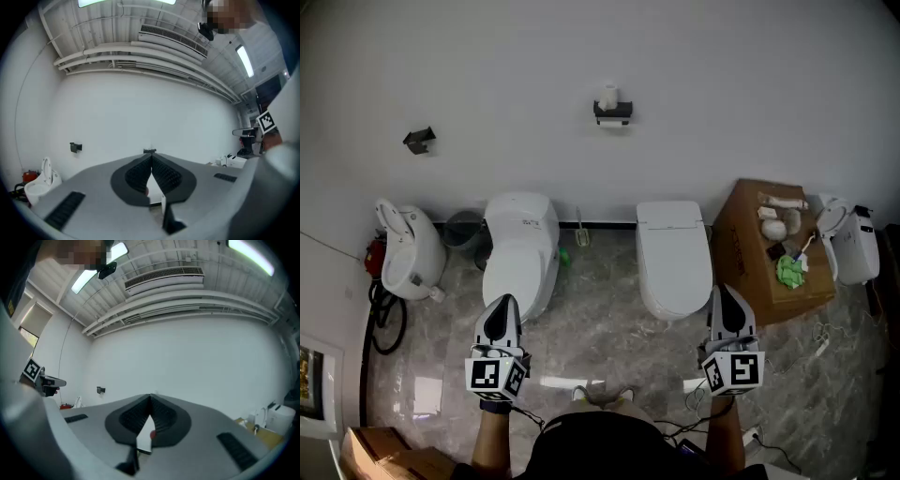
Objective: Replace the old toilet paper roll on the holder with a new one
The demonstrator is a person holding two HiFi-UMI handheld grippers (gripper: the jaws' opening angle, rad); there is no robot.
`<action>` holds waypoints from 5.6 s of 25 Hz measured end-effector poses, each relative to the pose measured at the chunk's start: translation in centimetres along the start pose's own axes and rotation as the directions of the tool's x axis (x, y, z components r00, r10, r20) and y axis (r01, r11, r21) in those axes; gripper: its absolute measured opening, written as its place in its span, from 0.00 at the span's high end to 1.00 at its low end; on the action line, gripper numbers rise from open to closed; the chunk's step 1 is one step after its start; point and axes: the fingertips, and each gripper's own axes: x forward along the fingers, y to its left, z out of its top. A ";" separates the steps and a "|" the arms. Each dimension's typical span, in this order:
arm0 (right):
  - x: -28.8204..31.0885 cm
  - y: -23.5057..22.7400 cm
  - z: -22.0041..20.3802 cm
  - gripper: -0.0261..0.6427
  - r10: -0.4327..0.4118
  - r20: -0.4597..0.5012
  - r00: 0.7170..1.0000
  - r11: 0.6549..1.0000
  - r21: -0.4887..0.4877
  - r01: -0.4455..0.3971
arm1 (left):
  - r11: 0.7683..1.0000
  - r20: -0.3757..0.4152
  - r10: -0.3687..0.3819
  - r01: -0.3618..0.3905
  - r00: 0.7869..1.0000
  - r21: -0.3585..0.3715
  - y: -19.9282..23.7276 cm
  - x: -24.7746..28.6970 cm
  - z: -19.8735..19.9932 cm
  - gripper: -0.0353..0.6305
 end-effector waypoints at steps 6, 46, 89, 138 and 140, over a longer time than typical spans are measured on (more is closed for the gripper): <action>-2.7 -1.2 0.9 0.97 -0.039 -0.013 0.999 0.996 -0.079 0.038 | 0.999 -0.012 -0.048 0.048 0.999 -0.005 -2.2 -0.5 -0.4 0.93; 2.8 4.4 0.4 0.24 0.096 -0.054 0.994 0.988 -0.120 -0.102 | 0.998 0.065 -0.070 0.070 0.995 0.002 0.7 1.0 0.8 0.37; 31.0 1.2 -7.1 0.26 0.237 -0.140 0.961 0.957 -0.137 -0.256 | 0.985 -0.004 -0.168 0.168 0.986 0.034 1.9 30.0 -3.0 0.37; 71.7 4.5 -23.0 0.34 0.157 -0.404 0.901 0.457 -0.780 -0.429 | 0.960 0.022 -0.248 0.249 0.968 -0.129 10.7 62.8 -10.5 0.43; 72.5 4.7 -23.6 0.34 0.154 -0.406 0.901 0.448 -0.784 -0.430 | 0.960 0.024 -0.251 0.252 0.968 -0.126 10.7 62.9 -10.4 0.43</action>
